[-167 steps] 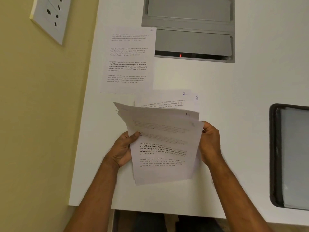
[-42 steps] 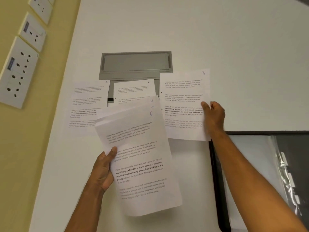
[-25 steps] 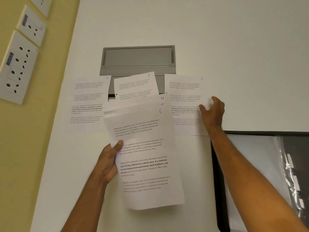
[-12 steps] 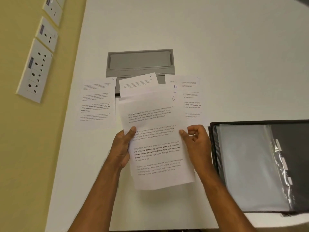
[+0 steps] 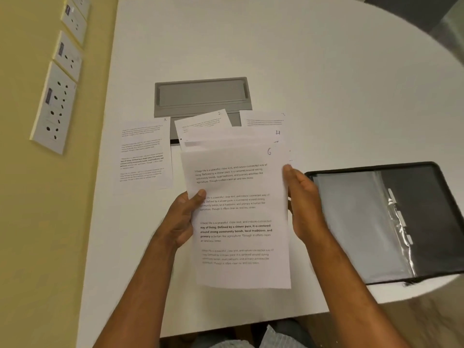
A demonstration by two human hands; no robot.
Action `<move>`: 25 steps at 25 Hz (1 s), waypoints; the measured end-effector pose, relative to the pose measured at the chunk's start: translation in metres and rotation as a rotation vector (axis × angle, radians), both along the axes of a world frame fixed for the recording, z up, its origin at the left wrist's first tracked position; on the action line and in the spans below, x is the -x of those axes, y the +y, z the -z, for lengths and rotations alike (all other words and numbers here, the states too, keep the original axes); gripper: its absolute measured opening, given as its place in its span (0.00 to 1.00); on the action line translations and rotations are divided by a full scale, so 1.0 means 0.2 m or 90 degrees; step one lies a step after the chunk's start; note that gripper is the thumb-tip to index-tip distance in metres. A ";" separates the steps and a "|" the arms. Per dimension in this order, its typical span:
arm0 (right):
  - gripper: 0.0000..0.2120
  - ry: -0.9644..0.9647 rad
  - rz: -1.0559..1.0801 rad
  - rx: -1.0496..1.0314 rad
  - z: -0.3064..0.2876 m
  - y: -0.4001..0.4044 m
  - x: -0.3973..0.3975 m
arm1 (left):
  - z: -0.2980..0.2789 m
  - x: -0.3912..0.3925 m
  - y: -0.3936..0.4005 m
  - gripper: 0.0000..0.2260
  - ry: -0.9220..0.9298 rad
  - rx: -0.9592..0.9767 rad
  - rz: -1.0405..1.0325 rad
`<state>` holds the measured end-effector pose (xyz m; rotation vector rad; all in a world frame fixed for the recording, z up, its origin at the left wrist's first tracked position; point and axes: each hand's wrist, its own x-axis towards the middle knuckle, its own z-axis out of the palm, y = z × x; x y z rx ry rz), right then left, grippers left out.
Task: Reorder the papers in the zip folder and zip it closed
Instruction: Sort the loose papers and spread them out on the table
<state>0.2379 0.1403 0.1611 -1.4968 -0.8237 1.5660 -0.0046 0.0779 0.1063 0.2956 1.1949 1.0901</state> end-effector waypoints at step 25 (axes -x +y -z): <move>0.14 0.158 0.031 0.018 -0.27 0.16 0.18 | -0.05 0.14 -0.07 0.14 -0.057 -0.044 0.005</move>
